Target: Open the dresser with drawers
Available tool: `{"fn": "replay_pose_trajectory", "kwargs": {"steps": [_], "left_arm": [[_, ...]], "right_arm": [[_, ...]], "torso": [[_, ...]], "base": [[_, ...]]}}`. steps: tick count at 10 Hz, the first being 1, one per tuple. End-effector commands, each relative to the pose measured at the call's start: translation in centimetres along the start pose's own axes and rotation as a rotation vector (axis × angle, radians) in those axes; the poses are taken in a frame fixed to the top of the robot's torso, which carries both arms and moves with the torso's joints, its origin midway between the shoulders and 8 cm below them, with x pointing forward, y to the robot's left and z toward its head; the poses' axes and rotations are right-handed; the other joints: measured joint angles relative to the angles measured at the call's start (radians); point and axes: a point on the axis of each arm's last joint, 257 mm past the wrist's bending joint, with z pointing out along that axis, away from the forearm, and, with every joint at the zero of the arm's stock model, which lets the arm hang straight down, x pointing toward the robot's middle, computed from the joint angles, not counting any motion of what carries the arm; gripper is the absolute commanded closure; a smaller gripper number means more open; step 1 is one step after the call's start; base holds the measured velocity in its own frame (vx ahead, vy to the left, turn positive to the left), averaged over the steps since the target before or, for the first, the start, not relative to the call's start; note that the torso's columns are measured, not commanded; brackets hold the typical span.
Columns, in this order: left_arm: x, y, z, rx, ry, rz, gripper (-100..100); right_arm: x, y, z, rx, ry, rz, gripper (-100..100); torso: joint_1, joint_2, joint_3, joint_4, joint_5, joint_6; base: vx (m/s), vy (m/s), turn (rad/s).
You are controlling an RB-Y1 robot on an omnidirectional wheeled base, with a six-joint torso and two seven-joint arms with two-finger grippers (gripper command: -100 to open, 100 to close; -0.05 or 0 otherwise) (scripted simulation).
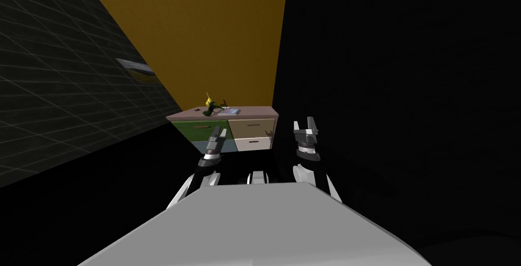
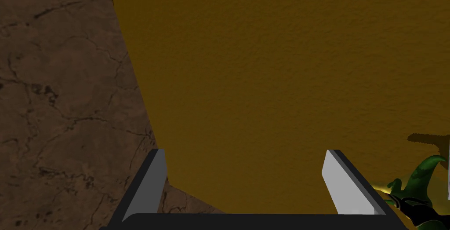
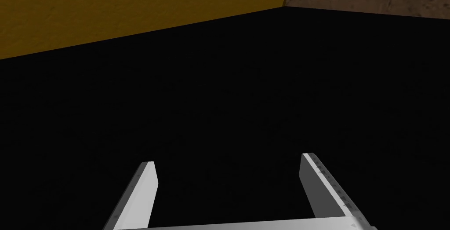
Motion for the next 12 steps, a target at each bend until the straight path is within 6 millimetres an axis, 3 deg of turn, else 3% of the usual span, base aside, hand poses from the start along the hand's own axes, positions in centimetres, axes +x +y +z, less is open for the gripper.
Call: {"fn": "replay_pose_trajectory", "kwargs": {"steps": [1,12], "left_arm": [[0.2,2.7,-0.5,-0.052,0.015,0.010,-100],[0.9,13.4,-4.3,-0.267,0.044,0.040,-100]], "right_arm": [[0.0,0.0,0.0,0.000,0.000,0.000,0],[0.0,0.0,0.0,0.000,0.000,0.000,0]], "torso": [[0.000,0.001,0.001,0.000,0.000,0.000],[0.000,-0.001,-0.001,0.000,0.000,0.000]], "base": [[0.090,-0.010,-0.009],[0.104,-0.021,-0.007]]}}
